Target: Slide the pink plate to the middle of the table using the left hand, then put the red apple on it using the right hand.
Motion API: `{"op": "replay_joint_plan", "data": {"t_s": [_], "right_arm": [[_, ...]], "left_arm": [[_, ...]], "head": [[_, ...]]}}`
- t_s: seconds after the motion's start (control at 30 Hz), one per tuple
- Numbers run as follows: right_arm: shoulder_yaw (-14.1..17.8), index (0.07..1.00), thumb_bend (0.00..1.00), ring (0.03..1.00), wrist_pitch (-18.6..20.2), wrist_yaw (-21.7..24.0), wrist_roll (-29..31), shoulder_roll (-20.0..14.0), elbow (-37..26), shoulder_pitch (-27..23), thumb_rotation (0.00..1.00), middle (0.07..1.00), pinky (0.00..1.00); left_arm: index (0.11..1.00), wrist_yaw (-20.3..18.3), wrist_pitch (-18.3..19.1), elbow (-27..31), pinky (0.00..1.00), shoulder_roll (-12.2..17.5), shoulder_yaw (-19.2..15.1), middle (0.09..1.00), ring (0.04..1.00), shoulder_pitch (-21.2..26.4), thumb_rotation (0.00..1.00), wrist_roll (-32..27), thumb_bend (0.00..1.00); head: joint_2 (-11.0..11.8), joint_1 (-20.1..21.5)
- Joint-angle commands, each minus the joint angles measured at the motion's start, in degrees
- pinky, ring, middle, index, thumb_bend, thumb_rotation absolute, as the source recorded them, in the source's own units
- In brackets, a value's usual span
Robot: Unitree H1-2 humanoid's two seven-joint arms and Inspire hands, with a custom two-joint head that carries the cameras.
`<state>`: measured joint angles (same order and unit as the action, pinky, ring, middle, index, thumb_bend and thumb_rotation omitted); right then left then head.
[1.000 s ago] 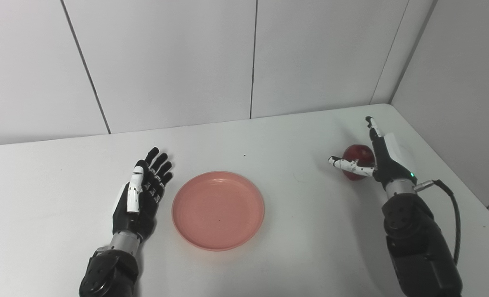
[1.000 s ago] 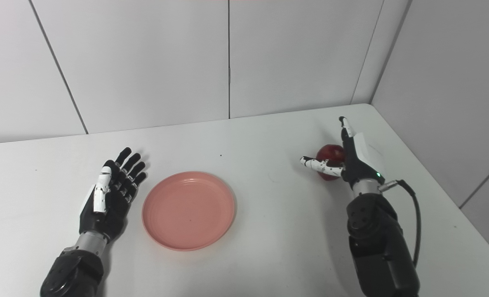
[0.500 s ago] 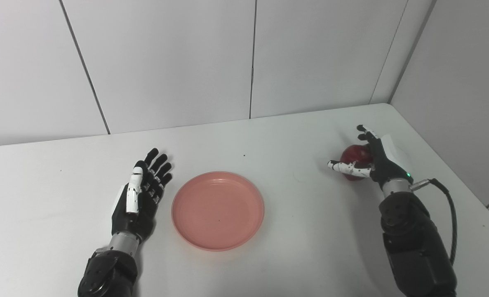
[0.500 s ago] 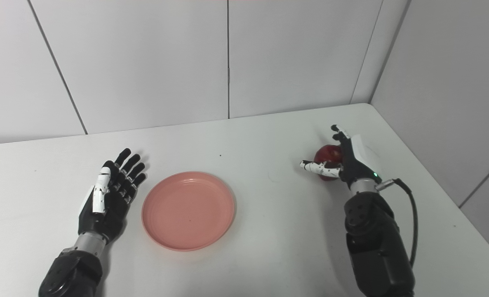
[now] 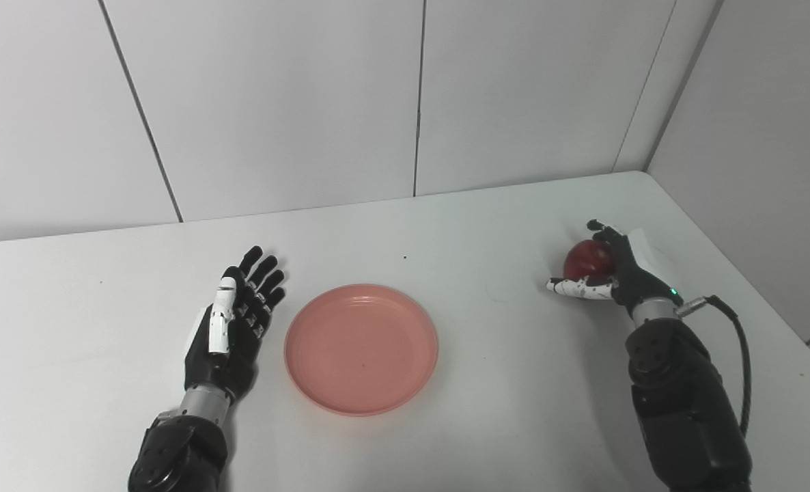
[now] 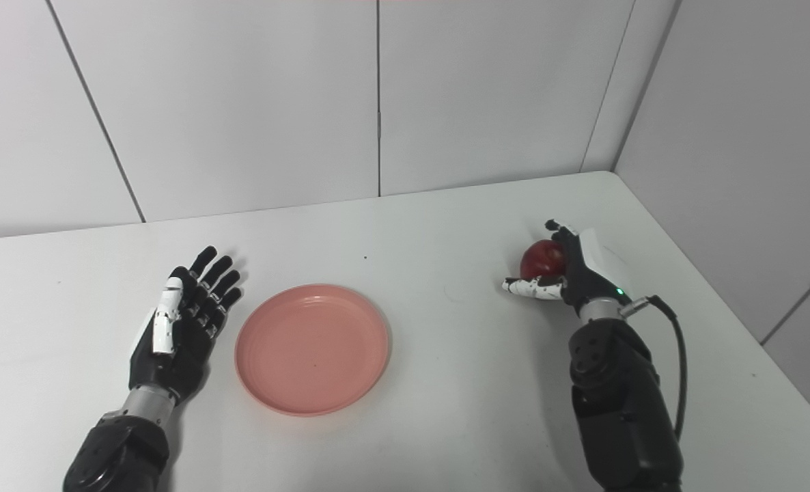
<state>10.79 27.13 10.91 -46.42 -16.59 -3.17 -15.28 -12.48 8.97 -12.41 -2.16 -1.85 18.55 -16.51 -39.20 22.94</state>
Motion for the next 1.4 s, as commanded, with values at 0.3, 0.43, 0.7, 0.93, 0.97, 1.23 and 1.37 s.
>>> {"op": "replay_joint_plan", "data": {"t_s": [0.3, 0.43, 0.7, 0.93, 0.97, 1.23, 1.37], "right_arm": [[-0.18, 0.745, 0.91, 0.69, -0.22, 0.2, -3.01, -1.97, -0.41, -2.04, 0.16, 0.737, 0.6], [-1.01, 0.652, 0.85, 0.597, -0.32, -1.33, -1.67, -2.79, -0.41, -1.76, 0.12, 0.648, 0.52], [-2.27, 0.488, 0.52, 0.454, -1.07, -4.96, 2.55, -3.95, -0.41, -1.2, 0.13, 0.499, 0.39], [-1.39, 0.486, 0.51, 0.453, -0.36, -6.85, 5.63, -2.96, -1.88, -1.14, 0.13, 0.497, 0.41], [-1.27, 0.486, 0.51, 0.453, -0.39, -7.1, 6.23, -2.9, -2.24, -1.09, 0.13, 0.497, 0.4], [-0.81, 0.486, 0.51, 0.425, -0.63, -7.93, 8.04, -2.78, -6.87, -1.14, 0.13, 0.484, 0.37], [-1.74, 0.486, 0.51, 0.427, -0.44, -7.09, 7.79, -3.33, -9.74, -1.39, 0.13, 0.483, 0.37]], "left_arm": [[0.915, 0.27, 1.44, 0.15, 0.96, 0.18, -0.08, 0.933, 0.937, -0.73, 1.0, -0.16, 0.36], [0.915, 0.4, 1.49, 0.22, 0.96, 0.15, -0.02, 0.931, 0.935, -0.76, 1.0, 0.01, 0.36], [0.92, 0.54, 1.69, 0.41, 0.96, 0.09, 0.09, 0.934, 0.938, -0.81, 1.0, 0.18, 0.37], [0.919, 0.9, 1.49, 0.23, 0.95, -0.08, 0.16, 0.932, 0.935, -0.83, 1.0, 0.54, 0.38], [0.921, 0.92, 1.5, 0.28, 0.95, -0.11, 0.18, 0.933, 0.936, -0.85, 1.0, 0.55, 0.38], [0.917, 1.42, 1.28, 0.29, 0.95, -0.39, 0.42, 0.929, 0.933, -0.92, 1.0, 0.73, 0.39], [0.918, 1.62, 1.27, 0.19, 0.95, -0.62, 0.5, 0.931, 0.934, -0.9, 1.0, 0.81, 0.39]], "head": [[-0.13, -0.18], [-0.19, -0.22], [-0.35, -0.46], [-0.29, -0.89], [-0.29, -0.89], [-0.19, -1.72], [-0.06, -2.29]]}}
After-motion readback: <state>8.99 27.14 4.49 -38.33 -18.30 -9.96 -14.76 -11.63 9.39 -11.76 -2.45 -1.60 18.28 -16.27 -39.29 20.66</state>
